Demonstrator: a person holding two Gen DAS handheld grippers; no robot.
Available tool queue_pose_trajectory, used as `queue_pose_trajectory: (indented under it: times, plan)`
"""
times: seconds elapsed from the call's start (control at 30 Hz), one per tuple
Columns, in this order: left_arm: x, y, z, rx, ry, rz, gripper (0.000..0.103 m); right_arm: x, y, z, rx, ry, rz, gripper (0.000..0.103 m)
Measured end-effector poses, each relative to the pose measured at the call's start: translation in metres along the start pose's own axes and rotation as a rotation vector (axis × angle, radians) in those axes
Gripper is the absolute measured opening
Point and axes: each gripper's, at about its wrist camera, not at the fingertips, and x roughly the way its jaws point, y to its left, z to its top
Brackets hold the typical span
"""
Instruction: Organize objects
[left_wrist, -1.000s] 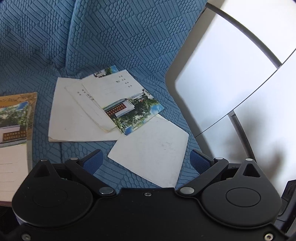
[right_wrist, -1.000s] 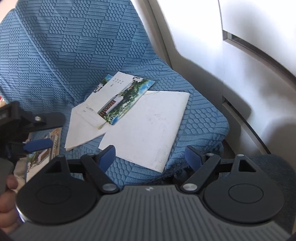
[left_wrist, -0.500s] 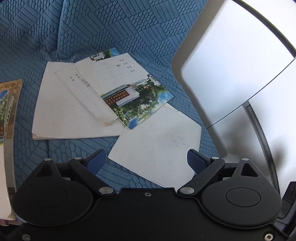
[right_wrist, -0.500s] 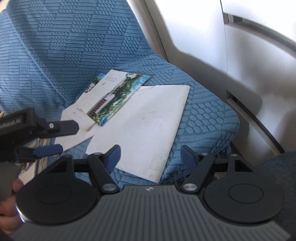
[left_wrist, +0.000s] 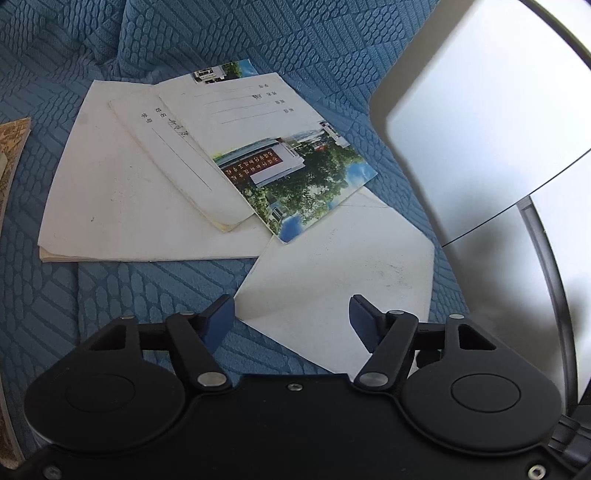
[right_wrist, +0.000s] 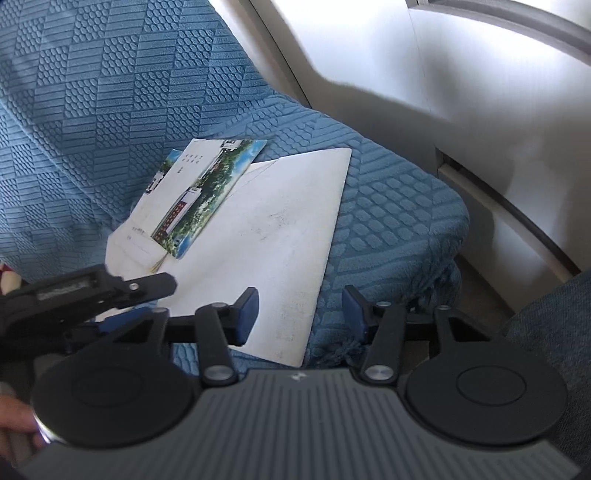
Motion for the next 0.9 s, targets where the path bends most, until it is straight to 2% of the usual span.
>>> queue_pose_trajectory:
  times: [0.17,0.27,0.33,0.4,0.53,0.63,0.7,0.77,0.9]
  plan:
    - [0.006,-0.004,0.001,0.056,-0.030,0.026,0.060,-0.004,-0.013,-0.003,0.063,0.029,0.061,0.051]
    - [0.007,-0.012,-0.001,0.124,-0.025,0.040,0.052,-0.004,-0.027,-0.005,0.147,0.058,0.100,0.043]
    - [0.007,-0.015,-0.004,0.146,-0.005,0.024,0.050,-0.001,-0.038,-0.006,0.227,0.084,0.131,0.037]
    - [0.007,-0.017,-0.007,0.146,0.012,-0.008,0.049,0.004,-0.047,-0.008,0.308,0.112,0.163,0.036]
    - [0.004,-0.020,-0.014,0.159,0.025,-0.015,0.047,0.002,-0.057,-0.010,0.391,0.089,0.196,0.036]
    - [0.001,-0.020,-0.016,0.148,0.032,-0.023,0.047,0.001,-0.057,-0.011,0.391,0.078,0.199,0.029]
    - [-0.001,-0.017,-0.018,0.130,0.033,-0.027,0.047,-0.004,-0.058,-0.009,0.388,0.053,0.197,0.017]
    - [-0.003,-0.013,-0.019,0.102,0.036,-0.035,0.047,-0.009,-0.059,-0.008,0.389,0.027,0.215,0.011]
    - [-0.010,0.001,-0.024,-0.014,0.063,-0.115,0.050,-0.014,-0.054,-0.007,0.358,-0.007,0.247,0.006]
